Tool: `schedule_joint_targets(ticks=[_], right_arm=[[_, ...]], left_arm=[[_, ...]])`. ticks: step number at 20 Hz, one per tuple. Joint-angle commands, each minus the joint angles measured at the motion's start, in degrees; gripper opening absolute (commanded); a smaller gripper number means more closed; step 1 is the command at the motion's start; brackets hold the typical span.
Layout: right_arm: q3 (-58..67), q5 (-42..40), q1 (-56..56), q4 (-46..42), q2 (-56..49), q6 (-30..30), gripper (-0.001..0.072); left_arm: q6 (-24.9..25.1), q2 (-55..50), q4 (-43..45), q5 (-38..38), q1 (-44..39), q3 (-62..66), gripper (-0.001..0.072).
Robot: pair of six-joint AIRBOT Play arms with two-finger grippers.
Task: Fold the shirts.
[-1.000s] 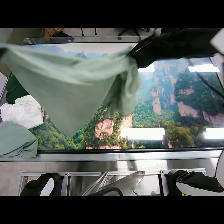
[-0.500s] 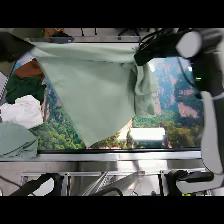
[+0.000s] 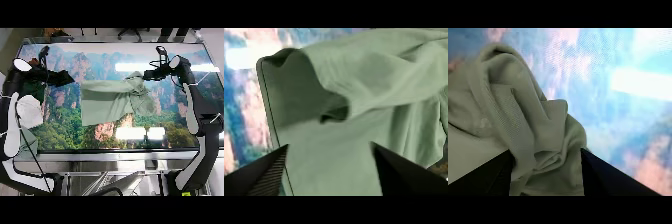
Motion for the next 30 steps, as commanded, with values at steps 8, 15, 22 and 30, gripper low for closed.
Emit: schedule_joint_targets(ticks=[8, 15, 22, 30], right_arm=[[-5.73, 25.99, -7.34, 7.61, 1.55, -0.02, 0.047], [-15.1, 21.62, -6.34, 10.01, 1.55, -2.71, 0.0462], [-15.1, 23.76, -15.28, 9.35, 5.97, -4.33, 0.0648], [-28.28, 19.85, -12.37, 7.32, 5.97, -7.93, 0.0689]], left_arm=[[-4.46, 7.91, 4.96, -6.73, 0.72, -20.26, 0.0641], [-2.93, 13.42, 1.49, 15.39, -3.19, -47.39, 0.0641], [0.17, 5.68, -3.5, 16.2, -9.77, -40.92, 0.0172], [1.18, 5.05, -3.58, 8.04, -5.95, -34.45, 0.0013]])
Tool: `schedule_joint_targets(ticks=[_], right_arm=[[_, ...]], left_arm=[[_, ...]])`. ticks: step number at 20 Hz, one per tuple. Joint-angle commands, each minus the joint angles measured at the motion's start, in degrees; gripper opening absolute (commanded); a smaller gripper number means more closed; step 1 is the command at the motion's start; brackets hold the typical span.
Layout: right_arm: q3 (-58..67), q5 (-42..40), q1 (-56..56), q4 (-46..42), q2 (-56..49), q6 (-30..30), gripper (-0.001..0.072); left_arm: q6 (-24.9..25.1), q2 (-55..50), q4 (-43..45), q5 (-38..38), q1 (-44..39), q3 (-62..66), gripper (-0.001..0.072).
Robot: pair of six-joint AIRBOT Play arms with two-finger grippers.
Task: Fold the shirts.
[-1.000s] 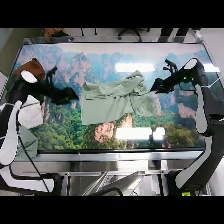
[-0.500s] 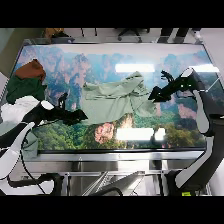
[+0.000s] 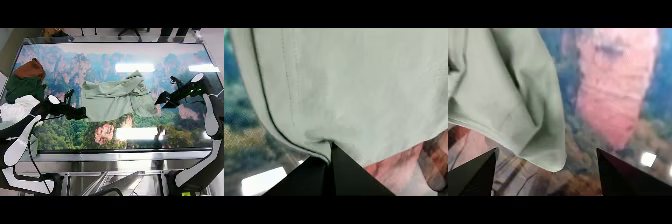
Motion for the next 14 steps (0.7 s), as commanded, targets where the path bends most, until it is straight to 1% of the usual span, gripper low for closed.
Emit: schedule_joint_targets(ticks=[1, 2, 3, 5, 6, 8, 10, 12, 14], right_arm=[[-6.71, -4.7, 2.78, 0.46, -0.11, -2.99, 0.0688], [-7.21, -5.57, 3.8, 0.85, -0.46, -3.15, 0.0683], [-7.19, -6.16, 4.7, 1.03, -0.55, -3.85, 0.0613], [-7.1, -6.08, 5.97, 4.87, -0.42, -7.15, 0.0163], [-7.08, -5.07, 6.05, 8.74, -0.02, -8.33, 0.0023], [-6.03, -1.86, 5.64, 15.76, 2.16, -10.34, 0.0024], [-2.1, 1.9, 3.85, 23.32, 6.47, -10.62, 0.0024], [4.55, 3.61, 0.07, 36.76, 11.91, -12.66, 0.0024], [12.41, 2.14, -5.38, 55.12, 17.66, -17.38, 0.0024]], left_arm=[[0.33, -0.07, -1.51, -3.72, 1.84, 1.42, 0.0013], [0.33, -0.07, -1.53, -3.91, 2.16, 1.42, 0.0013], [0.33, -0.04, -1.55, -4.09, 2.23, 1.44, 0.0013], [0.33, 0.35, -1.6, -4.46, 2.23, 1.44, 0.0013], [0.35, 1.2, -1.6, -4.66, 2.23, 1.44, 0.0013], [0.37, 5.86, -1.92, -4.76, 2.95, 1.57, 0.0012], [0.33, 12.94, -2.14, -8.26, 5.11, 5.51, 0.0012], [0.28, 21.35, -4.37, -13.38, 8.79, 14.19, 0.0012], [-0.28, 28.98, -7.72, -14.43, 13.03, 26.47, 0.0011]])
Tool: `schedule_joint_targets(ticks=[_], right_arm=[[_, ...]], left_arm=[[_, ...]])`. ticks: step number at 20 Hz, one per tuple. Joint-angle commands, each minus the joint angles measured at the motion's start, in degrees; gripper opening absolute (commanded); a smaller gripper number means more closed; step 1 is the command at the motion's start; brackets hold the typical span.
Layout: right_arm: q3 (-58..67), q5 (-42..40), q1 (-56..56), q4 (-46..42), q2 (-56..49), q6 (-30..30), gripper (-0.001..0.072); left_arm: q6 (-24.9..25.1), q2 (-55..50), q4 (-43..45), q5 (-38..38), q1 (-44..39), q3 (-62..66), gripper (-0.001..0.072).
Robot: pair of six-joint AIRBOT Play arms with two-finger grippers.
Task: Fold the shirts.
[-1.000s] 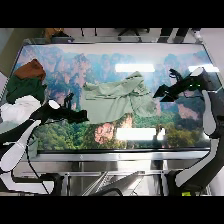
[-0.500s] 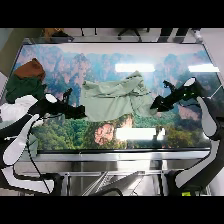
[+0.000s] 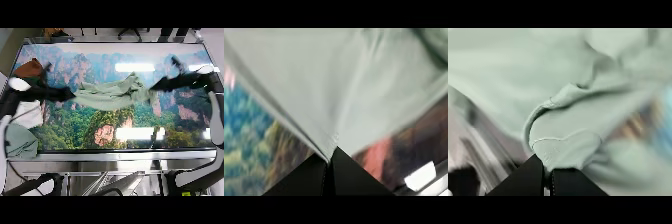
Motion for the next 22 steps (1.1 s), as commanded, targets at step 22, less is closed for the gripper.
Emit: schedule_joint_targets(ticks=[22], right_arm=[[2.62, -27.5, 6.54, -3.76, 12.9, -10.27, 0.0024]], left_arm=[[3.32, 7.08, 8.52, 1.51, 1.7, 21.24, 0.001]])
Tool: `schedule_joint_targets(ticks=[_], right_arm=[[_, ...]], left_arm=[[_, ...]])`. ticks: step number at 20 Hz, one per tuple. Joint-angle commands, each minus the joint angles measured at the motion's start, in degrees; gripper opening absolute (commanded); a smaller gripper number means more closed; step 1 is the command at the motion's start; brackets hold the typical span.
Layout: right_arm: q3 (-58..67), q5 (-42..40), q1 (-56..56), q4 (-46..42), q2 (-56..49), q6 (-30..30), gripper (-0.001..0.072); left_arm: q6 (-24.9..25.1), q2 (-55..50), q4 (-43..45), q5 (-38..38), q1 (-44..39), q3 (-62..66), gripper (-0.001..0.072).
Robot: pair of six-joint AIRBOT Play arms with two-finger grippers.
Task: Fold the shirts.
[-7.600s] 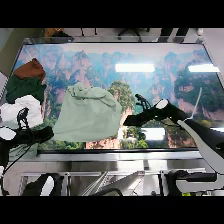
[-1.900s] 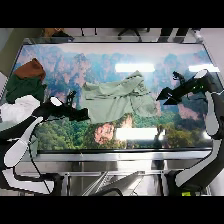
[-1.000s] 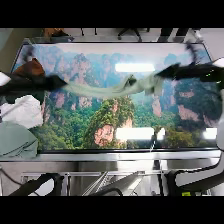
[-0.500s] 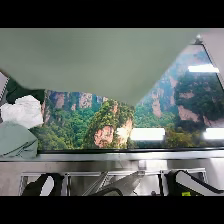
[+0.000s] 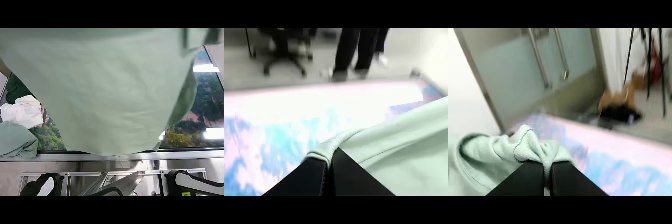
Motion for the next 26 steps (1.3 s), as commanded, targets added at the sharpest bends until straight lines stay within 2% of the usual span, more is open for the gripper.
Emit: schedule_joint_targets(ticks=[1, 3, 7, 8, 9, 10, 11, 12, 13, 16, 19, 21, 26], right_arm=[[-11.63, -15.45, 15.47, -20.85, -8.9, 3.23, 0.0025], [-14.47, -23.61, 18.56, -25.88, -17.14, 5.35, 0.0025], [-14.43, -29.07, 17.88, -22.88, -29.9, 5.57, 0.003], [-14.4, -29.77, 17.62, -22.88, -30.82, 5.55, 0.0095], [-14.27, -29.83, 17.2, -22.88, -30.99, 5.29, 0.0235], [-13.79, -29.18, 16.61, -22.93, -30.69, 4.72, 0.0262], [-13.0, -28.06, 15.82, -22.93, -30.16, 4.66, 0.0275], [-12.02, -25.94, 14.47, -22.95, -29.33, 4.7, 0.04], [-11.28, -22.71, 12.66, -22.91, -28.35, 4.79, 0.0473], [-10.88, -9.94, 4.76, -23.12, -24.68, 7.54, 0.0471], [-11.43, 2.21, -3.89, -23.19, -23.5, 7.74, 0.0463], [-13.81, 6.21, -7.58, -25.22, -23.5, 8.0, 0.0462], [-20.35, 6.32, -8.92, -29.55, -24.13, 6.82, 0.0462]], left_arm=[[-0.17, -12.02, 12.81, 2.34, -8.83, -6.84, 0.0009], [-0.15, -20.81, 15.78, 6.05, -10.01, -10.1, 0.001], [-0.07, -37.13, 15.61, 10.8, -9.84, -6.32, 0.0013], [-0.11, -40.0, 15.52, 10.43, -10.12, -3.96, 0.0015], [-0.13, -42.71, 15.54, 9.07, -10.64, -1.09, 0.0017], [-0.13, -44.52, 15.54, 7.06, -10.93, 1.55, 0.0069], [-0.22, -46.12, 15.61, 3.87, -11.13, 4.66, 0.0476], [-1.46, -46.99, 15.78, 0.68, -11.13, 7.32, 0.0693], [-3.72, -47.23, 16.31, -2.99, -10.62, 9.7, 0.0689], [-8.72, -45.38, 16.24, -14.14, -6.84, 13.16, 0.0689], [-11.23, -37.99, 16.2, -20.92, -1.84, 1.53, 0.0652], [-10.99, -30.34, 16.24, -21.07, 0.83, -13.81, 0.0652], [-9.86, -13.99, 16.11, -11.63, 6.93, -50.82, 0.0652]])
